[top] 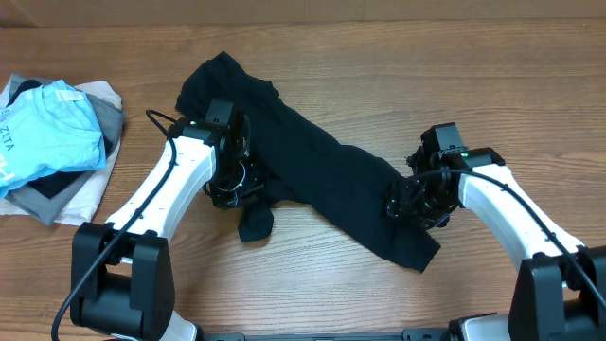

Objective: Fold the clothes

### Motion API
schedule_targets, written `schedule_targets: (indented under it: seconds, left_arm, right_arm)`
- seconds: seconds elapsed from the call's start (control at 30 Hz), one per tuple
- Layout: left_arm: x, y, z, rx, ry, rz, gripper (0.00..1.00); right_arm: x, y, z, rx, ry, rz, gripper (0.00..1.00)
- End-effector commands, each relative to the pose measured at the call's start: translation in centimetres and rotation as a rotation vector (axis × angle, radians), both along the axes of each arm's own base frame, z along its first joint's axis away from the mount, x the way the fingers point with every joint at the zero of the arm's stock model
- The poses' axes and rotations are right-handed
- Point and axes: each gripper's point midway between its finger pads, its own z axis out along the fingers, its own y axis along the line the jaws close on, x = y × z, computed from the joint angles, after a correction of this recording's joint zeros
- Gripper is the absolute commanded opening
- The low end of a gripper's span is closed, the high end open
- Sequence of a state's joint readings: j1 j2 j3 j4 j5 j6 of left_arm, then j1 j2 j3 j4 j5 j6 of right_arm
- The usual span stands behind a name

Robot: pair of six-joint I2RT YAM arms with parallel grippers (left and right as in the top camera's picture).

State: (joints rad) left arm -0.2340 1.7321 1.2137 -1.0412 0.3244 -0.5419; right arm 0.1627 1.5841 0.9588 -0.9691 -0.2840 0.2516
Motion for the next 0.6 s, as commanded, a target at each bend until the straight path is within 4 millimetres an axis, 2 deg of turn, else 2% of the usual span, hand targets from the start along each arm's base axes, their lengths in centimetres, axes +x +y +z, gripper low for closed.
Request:
schedule_targets:
  seconds: [0.0, 0.1, 0.13, 0.17, 0.3, 0.43, 0.57]
  left_arm:
    - [0.2, 0.1, 0.4, 0.005, -0.025, -0.027, 0.04]
    - [0.2, 0.1, 0.4, 0.005, -0.025, -0.027, 0.04]
    - [0.2, 0.1, 0.4, 0.005, -0.025, -0.027, 0.04]
    - [0.2, 0.1, 0.4, 0.005, -0.025, -0.027, 0.04]
    - [0.2, 0.1, 0.4, 0.005, -0.026, -0.027, 0.04]
    - [0.0, 0.1, 0.4, 0.007, -0.019, -0.031, 0.04]
    - [-0.8, 1.3, 0.2, 0.071, 0.01, -0.042, 0.04]
  right_arm:
    - [-0.4, -0.4, -1.5, -0.032, 0.068, -0.05, 0.74]
    - [-1.0, -0.5, -2.7, -0.042, 0.122, -0.061, 0.73]
    - [-1.1, -0.5, -3.1, -0.045, 0.139, -0.06, 0.71]
    - [-1.2, -0.5, -3.3, -0.047, 0.148, -0.06, 0.64]
    - [-0.9, -0.5, -3.4, -0.047, 0.146, -0.062, 0.05]
    - [0.3, -0.9, -2.1, -0.044, 0.131, -0.084, 0.04]
    - [3.6, -2.8, 1.0, -0.083, 0.059, -0.136, 0.04]
